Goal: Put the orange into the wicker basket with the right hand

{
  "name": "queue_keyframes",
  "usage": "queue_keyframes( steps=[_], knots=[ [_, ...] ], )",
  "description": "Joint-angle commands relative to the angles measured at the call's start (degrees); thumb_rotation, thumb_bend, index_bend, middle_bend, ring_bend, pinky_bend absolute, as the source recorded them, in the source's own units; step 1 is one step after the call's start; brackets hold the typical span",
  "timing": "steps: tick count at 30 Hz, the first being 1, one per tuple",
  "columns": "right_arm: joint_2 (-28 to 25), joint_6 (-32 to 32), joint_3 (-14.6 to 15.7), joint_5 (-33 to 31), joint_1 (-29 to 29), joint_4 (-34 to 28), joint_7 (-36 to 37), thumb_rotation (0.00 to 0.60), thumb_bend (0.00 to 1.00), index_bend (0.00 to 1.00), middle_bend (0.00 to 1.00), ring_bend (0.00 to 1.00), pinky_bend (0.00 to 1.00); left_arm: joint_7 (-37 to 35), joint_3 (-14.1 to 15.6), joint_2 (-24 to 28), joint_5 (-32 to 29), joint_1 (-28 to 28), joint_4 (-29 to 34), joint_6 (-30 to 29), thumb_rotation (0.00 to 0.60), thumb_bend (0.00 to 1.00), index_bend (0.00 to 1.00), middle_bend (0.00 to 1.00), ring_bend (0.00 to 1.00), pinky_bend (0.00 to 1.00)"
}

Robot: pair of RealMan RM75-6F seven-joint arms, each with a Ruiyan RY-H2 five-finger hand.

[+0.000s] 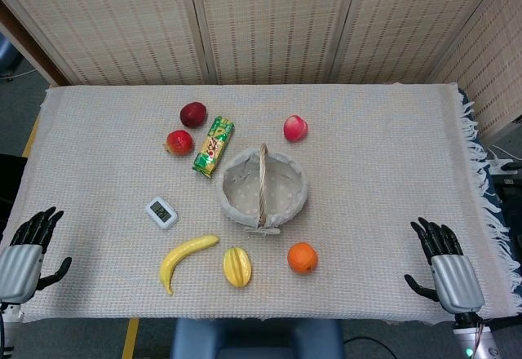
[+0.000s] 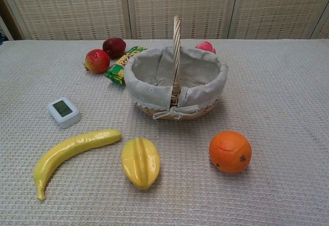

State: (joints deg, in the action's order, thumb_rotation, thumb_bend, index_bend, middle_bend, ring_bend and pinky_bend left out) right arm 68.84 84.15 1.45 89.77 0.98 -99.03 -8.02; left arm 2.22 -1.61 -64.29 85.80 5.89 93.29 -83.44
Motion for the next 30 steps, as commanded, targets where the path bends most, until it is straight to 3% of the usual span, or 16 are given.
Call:
queue_keyframes(
  steps=[1, 9, 15, 19, 24, 30],
  knots=[
    [-0.2, 0.1, 0.1, 0.1, -0.1, 0.0, 0.3, 0.6, 0.12, 0.0, 0.0, 0.0, 0.0, 0.2, 0.0, 0.0, 0.1, 0.0, 0.0, -0.1, 0.6, 0.33, 0.0, 0.0, 0.0, 0.11],
    [-1.6, -0.7, 1.0, 2.4, 0.6, -0.9, 2.2, 0.6, 0.12, 0.0, 0.0, 0.0, 0.0, 0.3, 0.0, -0.2, 0.0, -0.1, -0.1, -0.3, 0.6, 0.33, 0.0, 0.0, 0.0, 0.11],
    [-5.9, -6.9, 3.2, 7.5, 4.8, -3.7, 2.2, 0.6, 0.12, 0.0, 0.0, 0.0, 0.0, 0.0, -0.1, -0.2, -0.4, 0.0, -0.3, 0.0, 0.6, 0.33, 0.0, 0.0, 0.0, 0.11],
    [-7.5, -12.0, 3.2, 9.2, 8.3, -5.7, -2.2, 0.6, 0.12, 0.0, 0.0, 0.0, 0.0, 0.1, -0.1, -0.1, -0.2, 0.0, -0.3, -0.1, 0.6, 0.33, 0.0, 0.0, 0.0, 0.11],
    [-7.2, -19.1, 2.0, 6.0, 12.0, -10.4, -8.3, 0.6, 0.12, 0.0, 0.0, 0.0, 0.0, 0.2, 0.0, -0.1, -0.2, -0.1, -0.1, -0.1, 0.6, 0.33, 0.0, 0.0, 0.0, 0.11],
    [-3.3, -27.5, 0.0, -3.0, 16.3, -15.1, -18.9, 0.6, 0.12, 0.0, 0.0, 0.0, 0.0, 0.3, 0.1, 0.0, 0.0, -0.2, 0.1, -0.3, 0.6, 0.33, 0.0, 0.0, 0.0, 0.11]
  ],
)
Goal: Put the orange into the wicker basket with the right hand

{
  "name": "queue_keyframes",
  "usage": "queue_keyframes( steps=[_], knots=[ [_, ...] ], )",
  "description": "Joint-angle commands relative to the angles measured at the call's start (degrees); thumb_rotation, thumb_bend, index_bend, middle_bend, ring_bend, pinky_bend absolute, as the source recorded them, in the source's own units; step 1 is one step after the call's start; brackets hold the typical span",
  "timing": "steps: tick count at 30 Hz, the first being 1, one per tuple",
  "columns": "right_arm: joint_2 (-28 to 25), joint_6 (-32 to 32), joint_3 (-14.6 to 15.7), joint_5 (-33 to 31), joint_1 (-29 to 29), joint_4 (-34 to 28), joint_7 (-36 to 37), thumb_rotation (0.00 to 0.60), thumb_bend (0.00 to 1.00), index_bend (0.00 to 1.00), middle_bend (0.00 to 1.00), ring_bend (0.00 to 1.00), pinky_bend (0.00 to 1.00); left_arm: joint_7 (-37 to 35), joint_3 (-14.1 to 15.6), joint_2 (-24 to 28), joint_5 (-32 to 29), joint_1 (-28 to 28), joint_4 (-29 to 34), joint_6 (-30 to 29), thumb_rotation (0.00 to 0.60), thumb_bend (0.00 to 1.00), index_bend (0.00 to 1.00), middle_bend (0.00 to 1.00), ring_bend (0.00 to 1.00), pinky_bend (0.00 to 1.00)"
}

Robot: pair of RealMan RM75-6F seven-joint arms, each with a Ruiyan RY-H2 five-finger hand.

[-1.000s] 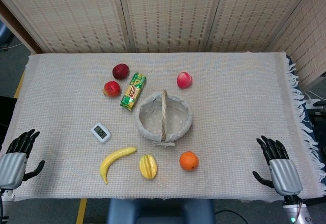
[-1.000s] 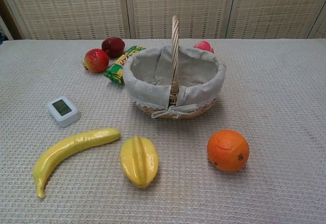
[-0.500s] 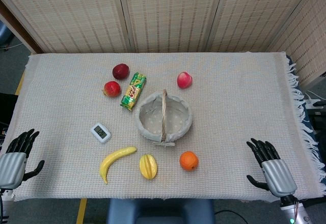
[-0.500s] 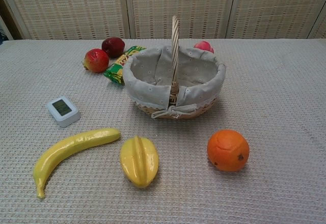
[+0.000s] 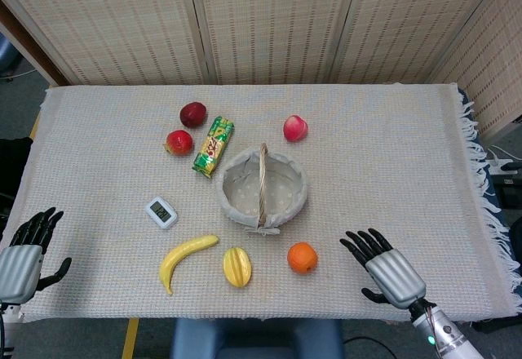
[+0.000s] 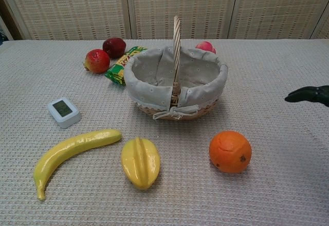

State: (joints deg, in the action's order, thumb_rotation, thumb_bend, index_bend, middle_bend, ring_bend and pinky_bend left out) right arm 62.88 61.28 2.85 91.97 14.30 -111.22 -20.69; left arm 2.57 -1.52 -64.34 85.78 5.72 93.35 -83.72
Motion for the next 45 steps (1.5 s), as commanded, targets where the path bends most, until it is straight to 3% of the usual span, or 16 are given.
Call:
queue_keyframes(
  steps=[1, 7, 20, 25, 30, 32, 35, 37, 40, 45],
  knots=[
    [3.7, -5.3, -1.7, -6.5, 3.5, -3.3, -7.8, 0.6, 0.12, 0.0, 0.0, 0.0, 0.0, -0.1, 0.0, 0.0, 0.0, 0.0, 0.1, 0.0, 0.6, 0.33, 0.0, 0.0, 0.0, 0.11],
    [10.4, -7.6, -3.1, -14.2, 6.6, -4.2, -17.1, 0.6, 0.12, 0.0, 0.0, 0.0, 0.0, -0.4, 0.0, 0.1, -0.2, 0.0, 0.0, 0.2, 0.6, 0.33, 0.0, 0.0, 0.0, 0.11],
    [21.1, -3.8, -4.2, -29.9, 11.7, -0.7, -31.1, 0.6, 0.12, 0.0, 0.0, 0.0, 0.03, -1.3, 0.0, 0.5, -0.5, 0.2, 0.3, 0.8, 0.6, 0.33, 0.0, 0.0, 0.0, 0.11],
    [24.8, -1.6, -4.2, -33.7, 13.0, 2.2, -32.9, 0.6, 0.13, 0.0, 0.0, 0.0, 0.06, -1.2, 0.1, 0.6, -0.4, 0.3, 0.3, 1.2, 0.6, 0.33, 0.0, 0.0, 0.0, 0.11],
    [29.0, -0.2, -4.6, -35.3, 13.8, 4.9, -31.6, 0.6, 0.23, 0.01, 0.0, 0.0, 0.14, -1.3, 0.2, 0.6, -0.3, 0.3, 0.4, 1.2, 0.6, 0.33, 0.0, 0.0, 0.0, 0.11],
    [30.6, 1.1, -4.7, -34.0, 13.8, 6.0, -30.7, 0.6, 0.29, 0.13, 0.07, 0.08, 0.24, -1.4, 0.2, 0.7, -0.3, 0.3, 0.4, 1.2, 0.6, 0.33, 0.0, 0.0, 0.0, 0.11],
    [32.0, 3.1, -4.4, -30.9, 13.4, 7.0, -28.4, 0.6, 0.37, 0.53, 0.36, 0.41, 0.58, -1.6, 0.2, 0.7, -0.5, 0.3, 0.4, 1.3, 0.6, 0.33, 0.0, 0.0, 0.0, 0.11],
    [31.7, 4.3, -4.2, -28.4, 13.0, 7.1, -26.7, 0.6, 0.38, 0.66, 0.45, 0.5, 0.68, -1.8, 0.2, 0.8, -0.5, 0.3, 0.4, 1.3, 0.6, 0.33, 0.0, 0.0, 0.0, 0.11],
    [30.3, 5.9, -4.0, -25.0, 12.3, 5.7, -23.4, 0.6, 0.39, 0.74, 0.49, 0.53, 0.71, -1.8, 0.2, 0.9, -0.5, 0.3, 0.4, 1.3, 0.6, 0.33, 0.0, 0.0, 0.0, 0.11],
    [24.8, 9.1, -3.9, -18.6, 10.7, 0.3, -16.6, 0.6, 0.39, 0.77, 0.5, 0.53, 0.71, -1.6, 0.2, 0.8, -0.4, 0.3, 0.5, 1.3, 0.6, 0.33, 0.0, 0.0, 0.0, 0.11]
  ],
)
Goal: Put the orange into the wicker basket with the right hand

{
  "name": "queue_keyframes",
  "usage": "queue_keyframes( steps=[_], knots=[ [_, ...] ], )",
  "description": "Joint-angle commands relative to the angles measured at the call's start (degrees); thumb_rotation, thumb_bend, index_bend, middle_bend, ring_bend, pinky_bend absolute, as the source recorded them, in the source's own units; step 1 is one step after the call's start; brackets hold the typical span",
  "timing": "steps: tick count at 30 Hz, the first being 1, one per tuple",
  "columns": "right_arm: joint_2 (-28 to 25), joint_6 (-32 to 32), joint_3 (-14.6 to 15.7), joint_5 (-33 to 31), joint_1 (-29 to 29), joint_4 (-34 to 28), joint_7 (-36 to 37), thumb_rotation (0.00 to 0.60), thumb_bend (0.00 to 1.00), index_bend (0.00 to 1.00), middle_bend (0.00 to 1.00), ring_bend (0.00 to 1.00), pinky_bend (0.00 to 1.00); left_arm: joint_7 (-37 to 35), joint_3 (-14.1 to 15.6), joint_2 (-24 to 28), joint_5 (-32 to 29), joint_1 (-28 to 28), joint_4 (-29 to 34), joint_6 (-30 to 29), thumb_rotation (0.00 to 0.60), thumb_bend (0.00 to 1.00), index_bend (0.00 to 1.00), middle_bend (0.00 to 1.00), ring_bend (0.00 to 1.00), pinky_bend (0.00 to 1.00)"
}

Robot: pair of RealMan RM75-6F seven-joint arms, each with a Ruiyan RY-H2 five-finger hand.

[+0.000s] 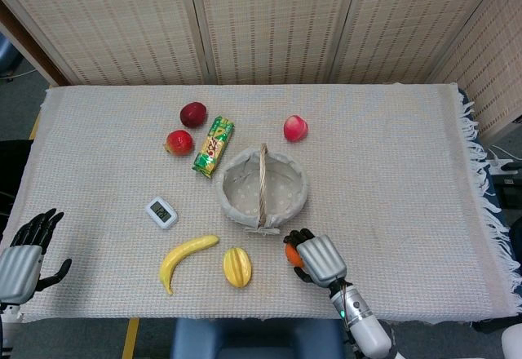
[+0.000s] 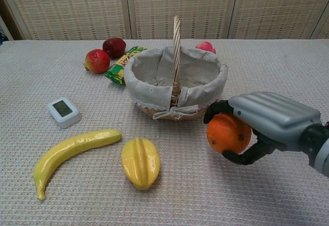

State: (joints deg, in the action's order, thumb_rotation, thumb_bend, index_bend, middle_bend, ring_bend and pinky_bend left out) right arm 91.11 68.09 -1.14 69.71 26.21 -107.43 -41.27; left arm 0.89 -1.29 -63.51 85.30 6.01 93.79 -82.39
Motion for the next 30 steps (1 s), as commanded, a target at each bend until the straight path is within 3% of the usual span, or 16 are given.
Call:
queue_keyframes(
  steps=[1, 7, 13, 21, 26, 30],
  knots=[
    [-4.5, 2.9, -0.1, 4.8, -1.5, -4.7, 5.3, 0.6, 0.39, 0.77, 0.5, 0.53, 0.71, 0.2, 0.0, 0.0, 0.1, 0.0, 0.1, 0.0, 0.6, 0.33, 0.0, 0.0, 0.0, 0.11],
    [-10.3, 6.6, -3.1, 10.5, -1.9, -9.7, 9.7, 0.6, 0.39, 0.75, 0.5, 0.53, 0.71, 0.7, 0.0, -0.2, 0.1, 0.0, 0.2, -0.2, 0.6, 0.33, 0.0, 0.0, 0.0, 0.11],
    [-9.8, 4.8, -10.4, 2.2, 1.6, -6.5, 6.7, 0.6, 0.39, 0.73, 0.5, 0.53, 0.7, 1.3, 0.1, -0.4, 0.3, 0.1, 0.4, -0.2, 0.6, 0.33, 0.0, 0.0, 0.0, 0.11],
    [-0.7, 2.6, -18.3, -11.9, 10.0, 3.5, -0.6, 0.6, 0.39, 0.68, 0.5, 0.5, 0.67, 0.8, 0.2, -0.4, 0.4, 0.1, 0.4, -0.1, 0.6, 0.33, 0.0, 0.0, 0.0, 0.11],
    [5.9, 3.5, -20.4, -16.2, 14.5, 10.2, -3.5, 0.6, 0.39, 0.63, 0.5, 0.47, 0.62, 0.1, 0.2, -0.2, 0.2, 0.1, 0.4, 0.1, 0.6, 0.33, 0.0, 0.0, 0.0, 0.11],
    [10.6, 4.9, -20.5, -15.6, 16.7, 14.6, -3.1, 0.6, 0.39, 0.61, 0.5, 0.46, 0.61, 0.0, 0.3, -0.2, 0.4, 0.1, 0.5, 0.1, 0.6, 0.33, 0.0, 0.0, 0.0, 0.11]
  ],
)
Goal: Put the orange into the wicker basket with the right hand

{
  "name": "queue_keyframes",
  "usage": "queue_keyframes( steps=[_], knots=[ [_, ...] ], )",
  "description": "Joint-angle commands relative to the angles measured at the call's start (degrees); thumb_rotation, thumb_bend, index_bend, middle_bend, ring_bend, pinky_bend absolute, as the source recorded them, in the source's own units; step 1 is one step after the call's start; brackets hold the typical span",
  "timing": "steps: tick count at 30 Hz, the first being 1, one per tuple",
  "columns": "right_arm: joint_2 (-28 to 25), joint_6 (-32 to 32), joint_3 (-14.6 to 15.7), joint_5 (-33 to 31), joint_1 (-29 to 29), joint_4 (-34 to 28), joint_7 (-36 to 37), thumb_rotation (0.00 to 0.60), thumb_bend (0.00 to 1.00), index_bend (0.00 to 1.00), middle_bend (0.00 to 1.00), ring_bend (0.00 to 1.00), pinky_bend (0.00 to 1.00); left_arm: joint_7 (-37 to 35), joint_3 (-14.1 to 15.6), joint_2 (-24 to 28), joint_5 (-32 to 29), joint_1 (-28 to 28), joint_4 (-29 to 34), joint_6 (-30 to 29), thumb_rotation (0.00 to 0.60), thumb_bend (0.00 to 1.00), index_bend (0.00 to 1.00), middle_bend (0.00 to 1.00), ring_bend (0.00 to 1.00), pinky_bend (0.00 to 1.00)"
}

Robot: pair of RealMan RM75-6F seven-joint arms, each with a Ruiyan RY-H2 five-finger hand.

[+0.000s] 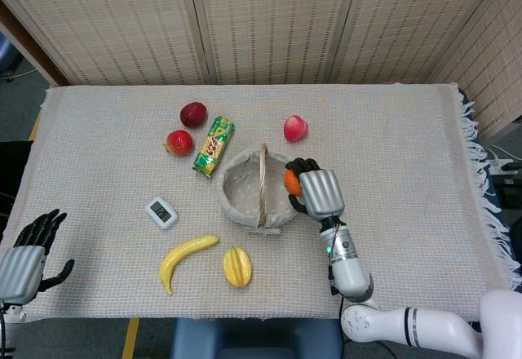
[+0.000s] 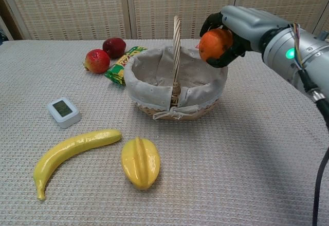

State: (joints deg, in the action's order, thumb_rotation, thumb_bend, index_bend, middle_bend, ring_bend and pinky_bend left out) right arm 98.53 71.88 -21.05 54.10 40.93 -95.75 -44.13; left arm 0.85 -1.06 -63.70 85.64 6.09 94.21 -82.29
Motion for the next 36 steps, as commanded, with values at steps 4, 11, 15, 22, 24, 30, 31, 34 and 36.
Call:
queue_keyframes(
  steps=[4, 11, 15, 22, 24, 30, 31, 34, 36],
  knots=[
    [6.0, 1.9, 0.3, 0.6, 2.9, 4.8, 0.3, 0.6, 0.38, 0.52, 0.46, 0.36, 0.53, -0.3, 0.0, 0.1, -0.2, 0.0, 0.0, 0.1, 0.6, 0.33, 0.0, 0.0, 0.0, 0.11],
    [5.2, 2.9, 0.7, -1.6, 2.6, 2.9, -1.8, 0.6, 0.2, 0.51, 0.03, 0.0, 0.21, -0.4, 0.1, 0.2, -0.1, 0.0, 0.0, 0.1, 0.6, 0.33, 0.0, 0.0, 0.0, 0.11],
    [3.8, 3.2, 0.8, -2.1, 2.4, 1.1, -2.4, 0.6, 0.17, 0.52, 0.0, 0.0, 0.17, -0.1, 0.1, 0.1, -0.1, 0.0, 0.1, 0.1, 0.6, 0.33, 0.0, 0.0, 0.0, 0.11],
    [1.7, 3.8, 1.8, -2.2, 1.5, -0.6, -1.7, 0.6, 0.14, 0.55, 0.0, 0.0, 0.15, 0.0, 0.0, 0.1, -0.2, 0.0, 0.2, 0.1, 0.6, 0.33, 0.0, 0.0, 0.0, 0.11],
    [1.1, 3.7, 2.2, -2.3, 1.2, -0.8, -1.5, 0.6, 0.13, 0.55, 0.0, 0.0, 0.14, 0.0, 0.0, 0.1, -0.1, 0.0, 0.2, 0.1, 0.6, 0.33, 0.0, 0.0, 0.0, 0.11],
    [1.3, 3.8, 1.7, -3.5, 1.7, -0.5, -1.3, 0.6, 0.09, 0.0, 0.0, 0.0, 0.07, 0.2, 0.1, 0.1, 0.0, 0.0, 0.3, 0.1, 0.6, 0.33, 0.0, 0.0, 0.0, 0.11],
    [1.6, 3.8, 1.2, -3.9, 2.0, -0.2, -1.2, 0.6, 0.09, 0.0, 0.0, 0.0, 0.06, 0.3, 0.1, 0.1, 0.0, 0.0, 0.3, 0.1, 0.6, 0.33, 0.0, 0.0, 0.0, 0.11],
    [2.2, 3.8, 0.2, -4.8, 2.5, 0.1, -1.2, 0.6, 0.08, 0.0, 0.0, 0.0, 0.05, 0.3, 0.1, 0.1, 0.0, 0.0, 0.3, 0.1, 0.6, 0.33, 0.0, 0.0, 0.0, 0.11],
    [2.6, 4.0, -0.5, -5.2, 2.9, 0.3, -1.1, 0.6, 0.08, 0.0, 0.0, 0.0, 0.05, 0.3, 0.1, 0.1, 0.0, 0.0, 0.3, 0.1, 0.6, 0.33, 0.0, 0.0, 0.0, 0.11]
  ],
)
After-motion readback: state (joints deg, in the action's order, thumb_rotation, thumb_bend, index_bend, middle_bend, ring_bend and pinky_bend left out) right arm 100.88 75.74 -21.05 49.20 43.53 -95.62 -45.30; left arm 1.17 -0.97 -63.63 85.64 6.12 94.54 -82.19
